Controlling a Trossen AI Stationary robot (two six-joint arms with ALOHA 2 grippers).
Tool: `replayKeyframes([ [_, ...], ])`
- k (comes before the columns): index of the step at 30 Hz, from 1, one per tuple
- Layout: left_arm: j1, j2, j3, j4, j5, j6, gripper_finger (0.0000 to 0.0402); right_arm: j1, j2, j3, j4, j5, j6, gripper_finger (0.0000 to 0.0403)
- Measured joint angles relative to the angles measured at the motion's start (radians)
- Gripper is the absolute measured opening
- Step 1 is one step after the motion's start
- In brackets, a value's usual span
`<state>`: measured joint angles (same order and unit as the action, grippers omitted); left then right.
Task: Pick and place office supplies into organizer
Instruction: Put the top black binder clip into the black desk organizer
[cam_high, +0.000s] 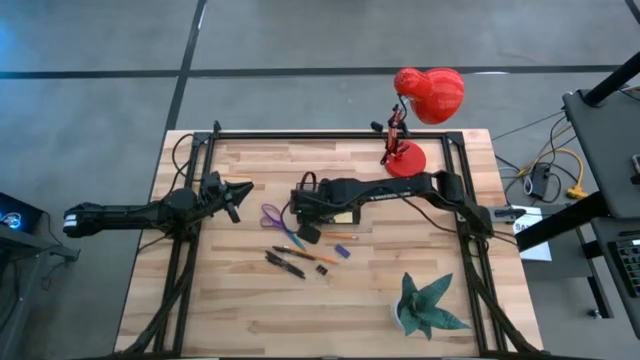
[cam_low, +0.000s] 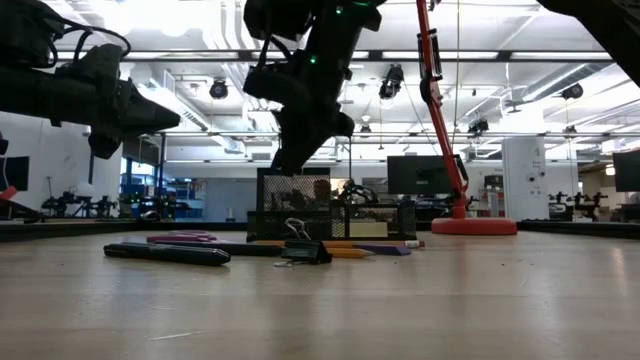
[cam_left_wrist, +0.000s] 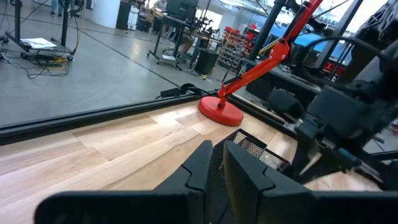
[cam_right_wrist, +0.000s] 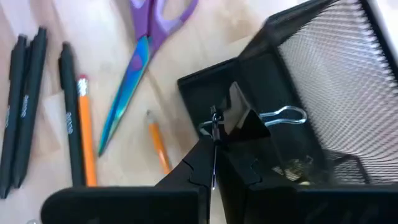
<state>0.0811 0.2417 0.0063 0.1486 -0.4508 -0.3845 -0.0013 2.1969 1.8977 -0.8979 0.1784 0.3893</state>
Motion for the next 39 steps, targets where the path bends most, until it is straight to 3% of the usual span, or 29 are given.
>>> replayKeyframes([
  [17,0.0,-0.002,0.0,0.0,0.0,0.0,0.0025,-0.02,0.038,-0.025,-0.031,0.03,-0.265,0.0009],
  [28,0.0,-0.001,0.0,0.0,0.0,0.0,0.0025,-0.025,0.038,-0.076,-0.054,-0.015,-0.242,0.0009],
  [33,0.0,0.0,0.0,0.0,0.0,0.0,0.0025,-0.023,0.038,-0.044,-0.015,0.085,-0.229,0.0009],
  [39,0.0,0.0,0.0,0.0,0.0,0.0,0.0025,-0.023,0.037,-0.022,0.011,0.087,-0.266,0.0045],
])
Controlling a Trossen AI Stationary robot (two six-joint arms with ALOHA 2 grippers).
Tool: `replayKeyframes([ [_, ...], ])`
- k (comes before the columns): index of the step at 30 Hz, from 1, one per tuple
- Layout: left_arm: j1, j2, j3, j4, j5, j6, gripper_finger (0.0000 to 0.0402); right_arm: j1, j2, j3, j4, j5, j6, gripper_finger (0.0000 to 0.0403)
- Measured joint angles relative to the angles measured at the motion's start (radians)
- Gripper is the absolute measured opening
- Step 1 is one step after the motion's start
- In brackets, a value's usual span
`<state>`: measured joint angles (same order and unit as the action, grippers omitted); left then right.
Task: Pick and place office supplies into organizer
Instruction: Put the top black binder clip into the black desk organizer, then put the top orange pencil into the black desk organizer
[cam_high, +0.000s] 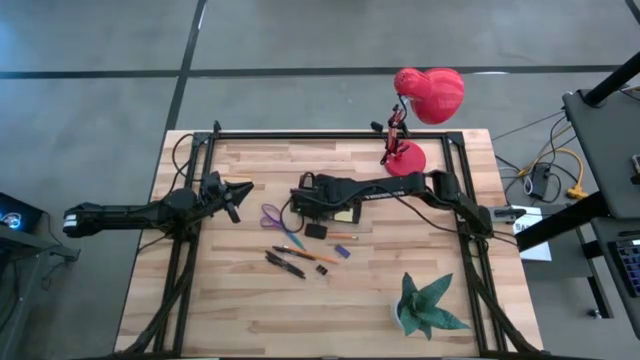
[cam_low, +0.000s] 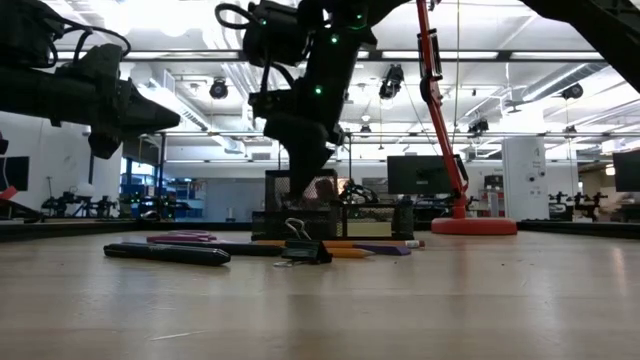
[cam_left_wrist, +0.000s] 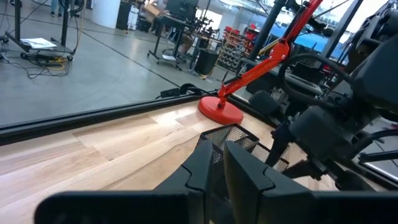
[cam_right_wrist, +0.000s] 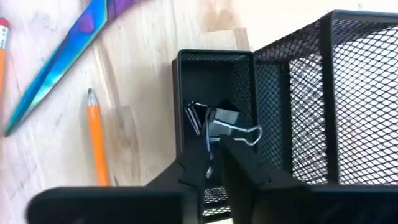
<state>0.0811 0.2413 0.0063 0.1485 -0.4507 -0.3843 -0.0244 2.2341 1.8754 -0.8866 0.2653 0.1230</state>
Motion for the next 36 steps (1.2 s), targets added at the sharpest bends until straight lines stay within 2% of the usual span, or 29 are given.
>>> replayKeyframes([
  [7,0.0,0.0,0.0,0.0,0.0,0.0,0.0025,0.007,0.0,0.0,-0.01,0.033,0.008,0.0127],
  [12,0.0,0.0,0.0,0.0,0.0,0.0,0.0025,0.039,0.0,0.036,-0.009,0.06,-0.1,0.0171],
  [18,0.0,0.0,0.0,0.0,0.0,0.0,0.0025,0.113,-0.002,0.068,0.032,0.04,-0.34,0.0196],
  [22,0.0,0.0,0.0,0.0,0.0,0.0,0.0025,0.169,-0.002,0.061,-0.107,0.01,-0.402,0.0198],
  [26,0.0,0.0,0.0,0.0,0.0,0.0,0.0025,0.208,-0.002,0.03,-0.168,-0.019,-0.244,0.0193],
  [30,0.0,0.0,0.0,0.0,0.0,0.0,0.0025,0.199,-0.002,0.02,-0.166,-0.061,0.15,0.0188],
  [32,0.0,0.0,0.0,0.0,0.0,0.0,0.0025,0.185,-0.003,0.02,-0.176,-0.084,0.285,0.0187],
  [36,0.0,0.0,0.0,0.0,0.0,0.0,0.0025,0.179,-0.007,0.011,-0.185,-0.167,0.341,0.0187],
])
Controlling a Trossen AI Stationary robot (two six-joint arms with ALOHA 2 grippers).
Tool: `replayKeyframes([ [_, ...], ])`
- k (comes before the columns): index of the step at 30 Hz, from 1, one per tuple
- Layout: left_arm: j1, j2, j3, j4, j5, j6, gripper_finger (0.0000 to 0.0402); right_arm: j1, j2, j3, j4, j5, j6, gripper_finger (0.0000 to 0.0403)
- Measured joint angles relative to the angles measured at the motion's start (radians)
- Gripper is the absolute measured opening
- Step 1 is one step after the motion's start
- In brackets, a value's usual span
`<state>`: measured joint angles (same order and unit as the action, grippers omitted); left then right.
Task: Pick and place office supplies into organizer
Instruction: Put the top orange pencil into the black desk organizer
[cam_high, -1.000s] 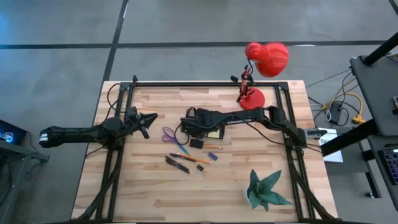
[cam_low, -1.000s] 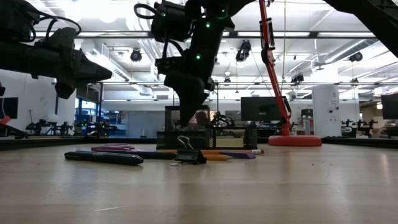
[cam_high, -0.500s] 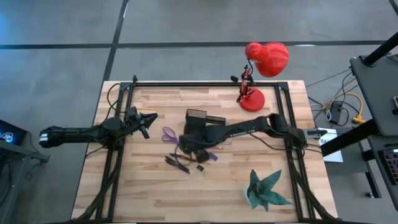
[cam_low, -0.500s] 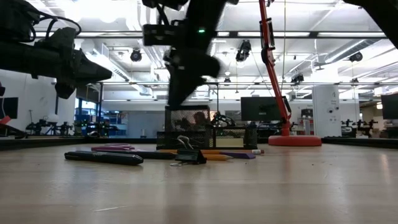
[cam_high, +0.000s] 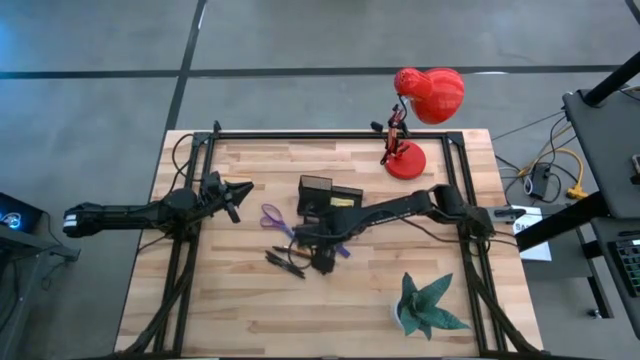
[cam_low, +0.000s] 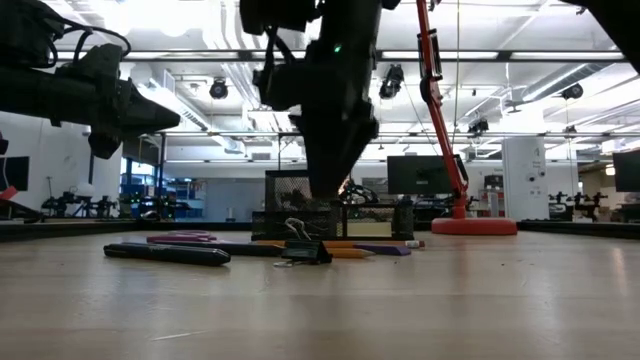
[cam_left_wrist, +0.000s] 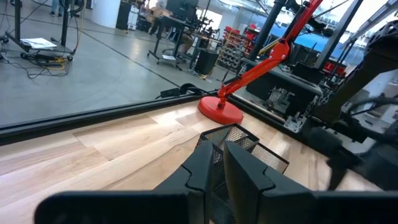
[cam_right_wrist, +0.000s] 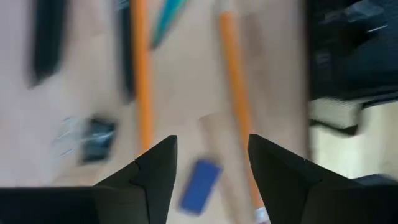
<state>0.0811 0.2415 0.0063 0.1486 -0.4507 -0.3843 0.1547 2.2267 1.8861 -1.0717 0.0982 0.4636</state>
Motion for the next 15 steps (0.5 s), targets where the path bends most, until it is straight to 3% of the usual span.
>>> replayKeyframes([
  [5,0.0,0.0,0.0,0.0,0.0,0.0,0.0025,0.0,-0.001,-0.067,-0.009,-0.091,0.078,0.0187],
  [15,0.0,0.0,0.0,0.0,0.0,0.0,0.0025,0.012,-0.052,-0.073,0.005,0.008,0.141,0.0182],
])
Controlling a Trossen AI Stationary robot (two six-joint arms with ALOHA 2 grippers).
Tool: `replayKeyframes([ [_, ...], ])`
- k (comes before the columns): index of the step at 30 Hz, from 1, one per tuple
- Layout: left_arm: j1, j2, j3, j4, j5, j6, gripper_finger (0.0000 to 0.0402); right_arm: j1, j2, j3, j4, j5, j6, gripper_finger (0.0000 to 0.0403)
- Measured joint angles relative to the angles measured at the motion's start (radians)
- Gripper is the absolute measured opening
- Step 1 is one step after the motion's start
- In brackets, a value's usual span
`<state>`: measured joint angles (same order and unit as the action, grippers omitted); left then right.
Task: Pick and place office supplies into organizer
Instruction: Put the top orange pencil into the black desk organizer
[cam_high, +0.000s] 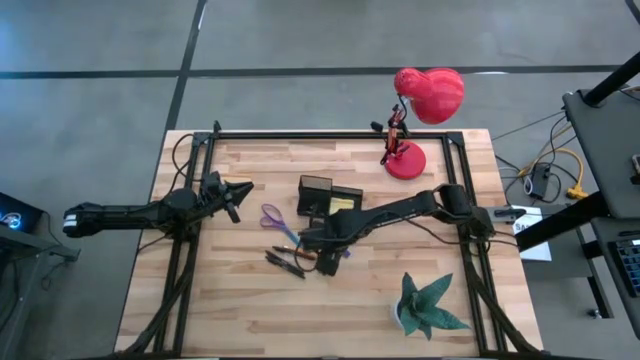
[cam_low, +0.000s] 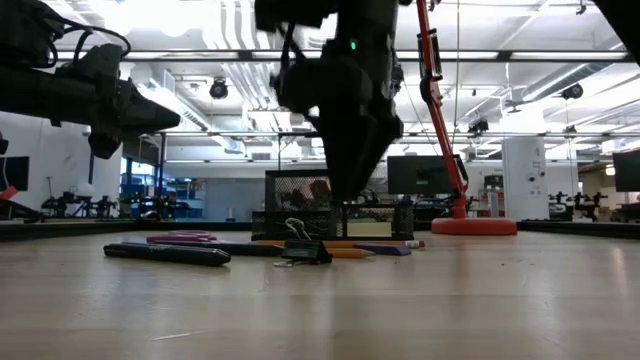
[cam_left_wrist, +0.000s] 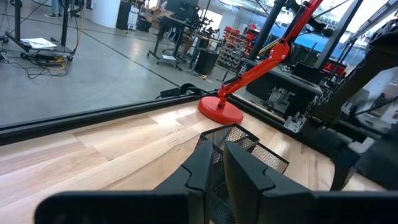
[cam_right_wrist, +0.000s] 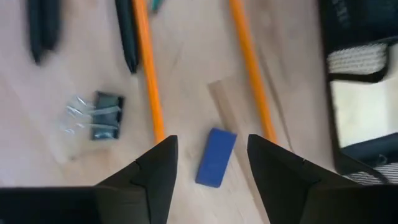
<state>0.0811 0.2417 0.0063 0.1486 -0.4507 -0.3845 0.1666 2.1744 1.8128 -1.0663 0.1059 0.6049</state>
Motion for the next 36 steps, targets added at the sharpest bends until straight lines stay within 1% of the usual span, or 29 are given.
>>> replayKeyframes([
  [3,0.0,0.0,0.0,0.0,0.0,0.0,0.0025,-0.004,-0.02,0.001,0.017,0.043,0.067,0.0172],
  [5,0.0,0.0,0.0,0.0,0.0,0.0,0.0025,-0.007,-0.027,0.001,0.051,0.111,0.13,0.0166],
  [7,0.0,0.0,0.0,0.0,0.0,0.0,0.0025,-0.014,-0.037,0.001,0.105,0.181,0.232,0.016],
  [10,0.0,0.0,0.0,0.0,0.0,0.0,0.0025,-0.021,-0.049,0.001,0.194,0.255,0.357,0.0154],
  [12,0.0,0.0,0.0,0.0,0.0,0.0,0.0025,-0.019,-0.054,0.001,0.243,0.27,0.387,0.015],
  [14,0.0,0.0,0.0,0.0,0.0,0.0,0.0025,-0.004,-0.063,0.001,0.263,0.264,0.38,0.0148],
  [16,0.0,0.0,0.0,0.008,0.0,-0.002,0.0025,0.017,-0.077,0.001,0.233,0.263,0.365,0.0148],
  [18,0.0,0.0,0.0,0.029,0.007,-0.064,0.0025,0.039,-0.095,0.001,0.171,0.263,0.365,0.015],
  [22,0.0,-0.008,0.001,0.095,0.074,-0.378,0.0025,0.088,-0.132,0.001,0.039,0.259,0.4,0.0148],
  [25,0.0,-0.006,0.003,0.127,0.074,-0.534,0.0025,0.131,-0.159,0.001,-0.05,0.241,0.455,0.014],
  [27,0.0,-0.007,0.003,0.151,0.072,-0.567,0.0025,0.157,-0.168,0.0,-0.091,0.232,0.504,0.0132],
  [31,0.0,-0.009,0.003,0.217,0.07,-0.572,0.0025,0.2,-0.179,-0.002,-0.155,0.233,0.594,0.0117],
  [36,0.0,-0.005,0.004,0.248,0.062,-0.578,0.0025,0.248,-0.18,-0.008,-0.233,0.231,0.699,0.01],
])
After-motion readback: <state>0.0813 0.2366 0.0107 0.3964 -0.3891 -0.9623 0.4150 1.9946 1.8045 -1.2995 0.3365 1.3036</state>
